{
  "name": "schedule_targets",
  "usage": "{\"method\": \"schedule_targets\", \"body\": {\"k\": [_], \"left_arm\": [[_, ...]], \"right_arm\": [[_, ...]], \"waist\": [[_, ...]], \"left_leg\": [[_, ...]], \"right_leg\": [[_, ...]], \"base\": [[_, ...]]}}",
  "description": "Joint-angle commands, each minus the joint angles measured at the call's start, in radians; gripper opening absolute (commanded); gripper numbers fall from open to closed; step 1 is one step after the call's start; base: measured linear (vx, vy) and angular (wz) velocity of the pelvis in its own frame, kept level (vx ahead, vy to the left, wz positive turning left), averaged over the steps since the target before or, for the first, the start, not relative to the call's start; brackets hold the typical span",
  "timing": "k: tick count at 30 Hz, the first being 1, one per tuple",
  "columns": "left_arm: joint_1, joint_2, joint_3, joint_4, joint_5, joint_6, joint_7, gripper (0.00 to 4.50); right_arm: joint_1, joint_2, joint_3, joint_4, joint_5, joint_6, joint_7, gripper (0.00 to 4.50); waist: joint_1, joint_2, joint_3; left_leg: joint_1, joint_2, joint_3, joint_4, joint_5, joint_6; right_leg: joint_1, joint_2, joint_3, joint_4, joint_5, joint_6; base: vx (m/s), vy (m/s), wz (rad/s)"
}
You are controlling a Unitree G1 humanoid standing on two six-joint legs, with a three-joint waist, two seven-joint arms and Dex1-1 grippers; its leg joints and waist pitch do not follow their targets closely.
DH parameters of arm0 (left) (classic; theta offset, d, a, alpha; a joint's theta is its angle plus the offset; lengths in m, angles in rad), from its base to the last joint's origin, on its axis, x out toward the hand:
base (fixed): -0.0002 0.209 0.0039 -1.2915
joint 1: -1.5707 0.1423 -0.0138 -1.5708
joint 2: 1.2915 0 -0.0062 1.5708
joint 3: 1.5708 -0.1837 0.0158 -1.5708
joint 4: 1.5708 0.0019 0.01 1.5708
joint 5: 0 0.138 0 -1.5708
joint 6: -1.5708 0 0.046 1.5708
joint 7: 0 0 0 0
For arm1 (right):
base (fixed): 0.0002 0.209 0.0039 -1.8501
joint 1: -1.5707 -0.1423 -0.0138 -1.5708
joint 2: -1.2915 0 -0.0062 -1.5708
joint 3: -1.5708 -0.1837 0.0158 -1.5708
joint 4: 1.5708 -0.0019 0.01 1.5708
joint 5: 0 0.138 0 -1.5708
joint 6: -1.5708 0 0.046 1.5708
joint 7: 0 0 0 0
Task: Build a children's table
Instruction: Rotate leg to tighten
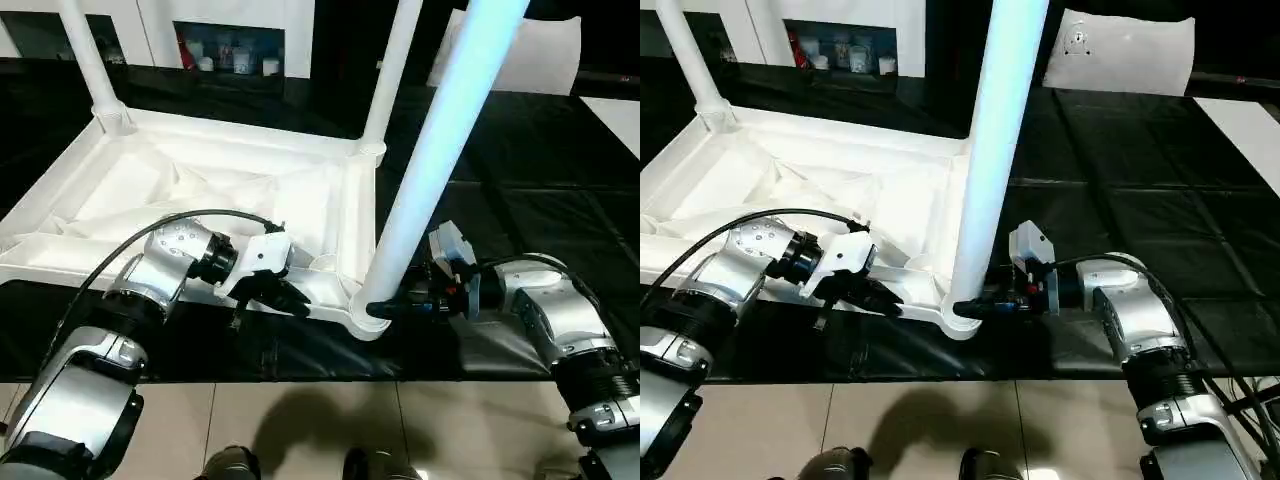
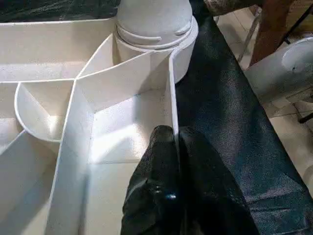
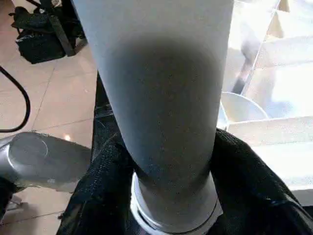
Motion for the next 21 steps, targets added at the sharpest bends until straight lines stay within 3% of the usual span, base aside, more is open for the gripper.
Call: {"method": "schedule_targets", "body": {"k": [1, 5, 7, 8, 10, 12, 13, 14, 15, 16, 17, 18, 19, 20, 21], "left_arm": [[-0.010, -0.015, -0.037, 0.018, 0.032, -0.009, -0.005, 0.00], [-0.018, -0.039, -0.008, 0.037, 0.033, 0.032, 0.091, 0.00], [-0.026, -0.057, 0.010, 0.050, 0.039, 0.071, 0.172, 0.00], [-0.028, -0.083, 0.036, 0.052, 0.029, 0.110, 0.245, 0.00], [-0.027, -0.099, 0.050, 0.050, 0.016, 0.132, 0.269, 0.00], [-0.027, -0.123, 0.065, 0.046, 0.012, 0.154, 0.325, 0.00], [-0.026, -0.134, 0.069, 0.042, 0.013, 0.169, 0.350, 0.00], [-0.026, -0.142, 0.072, 0.039, 0.013, 0.180, 0.366, 0.00], [-0.026, -0.142, 0.072, 0.039, 0.013, 0.180, 0.366, 0.00], [-0.030, -0.161, 0.082, 0.041, 0.013, 0.198, 0.414, 0.00], [-0.038, -0.188, 0.097, 0.040, 0.012, 0.227, 0.478, 0.00], [-0.047, -0.219, 0.112, 0.040, 0.010, 0.256, 0.543, 0.00], [-0.056, -0.247, 0.128, 0.040, 0.008, 0.283, 0.606, 0.00], [-0.059, -0.258, 0.135, 0.038, 0.009, 0.295, 0.630, 0.00], [-0.064, -0.273, 0.145, 0.039, 0.009, 0.306, 0.660, 0.00]], "right_arm": [[0.030, 0.008, 0.007, -0.039, 0.020, 0.023, 0.007, 1.97], [0.072, 0.018, 0.007, -0.090, 0.029, 0.089, -0.042, 1.95], [0.099, 0.046, 0.003, -0.110, 0.022, 0.119, -0.114, 1.95], [0.113, 0.095, -0.009, -0.108, 0.003, 0.139, -0.225, 1.95], [0.117, 0.120, -0.015, -0.106, -0.007, 0.143, -0.275, 1.95], [0.120, 0.170, -0.027, -0.092, -0.032, 0.143, -0.380, 1.95], [0.121, 0.197, -0.032, -0.086, -0.044, 0.137, -0.429, 1.95], [0.123, 0.214, -0.035, -0.085, -0.052, 0.136, -0.463, 1.94], [0.123, 0.214, -0.035, -0.085, -0.052, 0.136, -0.463, 1.94], [0.120, 0.251, -0.042, -0.081, -0.063, 0.162, -0.535, 1.94], [0.112, 0.306, -0.051, -0.077, -0.078, 0.174, -0.628, 1.93], [0.092, 0.372, -0.067, -0.059, -0.092, 0.192, -0.747, 1.93], [0.069, 0.435, -0.082, -0.039, -0.102, 0.196, -0.852, 1.93], [0.060, 0.461, -0.089, -0.032, -0.108, 0.196, -0.894, 1.93], [0.046, 0.492, -0.101, -0.020, -0.106, 0.198, -0.940, 1.93]], "waist": [[-0.001, -0.004, -0.078], [0.004, -0.003, -0.076], [0.006, -0.002, -0.072], [0.003, -0.001, -0.066], [-0.003, -0.003, -0.059], [-0.028, -0.001, -0.049], [-0.034, 0.000, -0.050], [-0.047, 0.003, -0.049], [-0.056, 0.011, -0.045], [-0.062, 0.010, -0.045], [-0.071, 0.023, -0.041], [-0.087, 0.028, -0.036], [-0.095, 0.034, -0.029], [-0.076, 0.052, -0.033], [-0.039, 0.039, -0.032]], "left_leg": [[0.023, 0.060, -0.016, -0.063, -0.189, 0.083], [0.024, 0.061, -0.016, -0.066, -0.204, 0.078], [0.028, 0.062, -0.017, -0.069, -0.241, 0.063], [0.034, 0.061, -0.021, -0.073, -0.298, 0.039], [0.037, 0.058, -0.027, -0.075, -0.347, 0.018], [0.048, 0.053, -0.045, -0.077, -0.457, -0.019], [0.050, 0.054, -0.051, -0.078, -0.480, -0.026], [0.047, 0.057, -0.060, -0.084, -0.525, -0.038], [0.054, 0.062, -0.067, -0.090, -0.580, -0.048], [0.053, 0.062, -0.070, -0.093, -0.602, -0.050], [0.063, 0.065, -0.074, -0.099, -0.660, -0.062], [0.068, 0.067, -0.083, -0.108, -0.736, -0.075], [0.057, 0.075, -0.086, -0.128, -0.787, -0.085], [-0.022, 0.104, -0.076, -0.216, -0.875, -0.107], [-0.024, 0.098, -0.031, -0.249, -0.851, -0.095]], "right_leg": [[0.056, -0.061, 0.041, -0.060, -0.301, -0.219], [0.054, -0.060, 0.040, -0.064, -0.318, -0.215], [0.050, -0.062, 0.041, -0.071, -0.380, -0.199], [0.042, -0.064, 0.041, -0.082, -0.471, -0.179], [0.037, -0.067, 0.038, -0.092, -0.565, -0.153], [0.033, -0.073, 0.017, -0.120, -0.766, -0.077], [0.037, -0.075, 0.009, -0.125, -0.783, -0.065], [0.042, -0.075, -0.001, -0.128, -0.771, -0.055], [0.042, -0.073, -0.008, -0.132, -0.751, -0.056], [0.046, -0.072, -0.014, -0.135, -0.737, -0.056], [0.043, -0.070, -0.021, -0.137, -0.695, -0.071], [0.051, -0.062, -0.052, -0.147, -0.666, -0.063], [0.062, -0.049, -0.066, -0.133, -0.629, -0.061], [0.143, -0.026, -0.057, 0.057, -0.370, -0.100], [0.123, -0.007, -0.030, 0.105, -0.227, -0.063]], "base": [[0.000, 0.000, 0.00], [0.000, 0.000, 0.00], [0.000, 0.000, 0.00], [0.000, 0.000, 0.00], [0.000, 0.000, 0.00], [-0.027, 0.012, -0.04], [-0.051, 0.042, -0.11], [-0.051, 0.042, -0.11], [-0.046, 0.052, -0.10], [-0.045, 0.055, -0.03], [-0.045, 0.055, -0.03], [-0.060, 0.052, -0.03], [-0.098, 0.049, -0.09], [-0.098, 0.049, -0.09], [-0.081, 0.015, 0.07]]}}
